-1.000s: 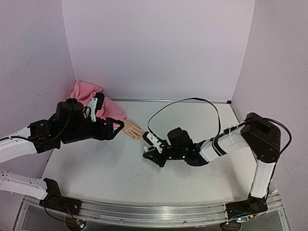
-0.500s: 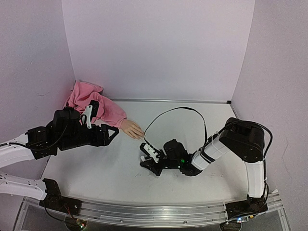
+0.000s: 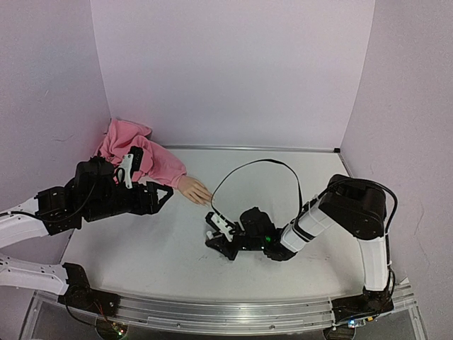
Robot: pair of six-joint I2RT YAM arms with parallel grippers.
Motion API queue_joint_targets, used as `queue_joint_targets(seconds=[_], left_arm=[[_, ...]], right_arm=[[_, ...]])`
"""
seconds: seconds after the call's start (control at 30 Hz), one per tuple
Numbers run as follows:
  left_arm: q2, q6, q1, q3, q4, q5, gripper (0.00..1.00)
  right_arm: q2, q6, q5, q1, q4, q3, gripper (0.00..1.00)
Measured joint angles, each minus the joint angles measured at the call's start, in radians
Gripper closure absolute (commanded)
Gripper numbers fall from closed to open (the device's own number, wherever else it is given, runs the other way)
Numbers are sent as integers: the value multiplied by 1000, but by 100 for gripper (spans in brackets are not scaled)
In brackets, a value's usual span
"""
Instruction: Paint the nails
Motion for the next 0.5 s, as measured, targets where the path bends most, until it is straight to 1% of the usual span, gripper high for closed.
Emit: queue_joint_targets(seconds=[0.2, 0.27, 0.4, 0.5], left_arm=[[-1, 1, 0, 0, 0, 0, 23], [-1, 2, 0, 0, 0, 0, 23], [0, 3, 0, 0, 0, 0, 23], [0, 3, 0, 0, 0, 0, 23]], right_arm=[[0, 8, 6, 2, 13, -22, 57], [0, 9, 12, 2, 23, -30, 55], [0, 7, 22, 2, 40, -42, 55], [0, 7, 27, 4, 53, -50, 60]])
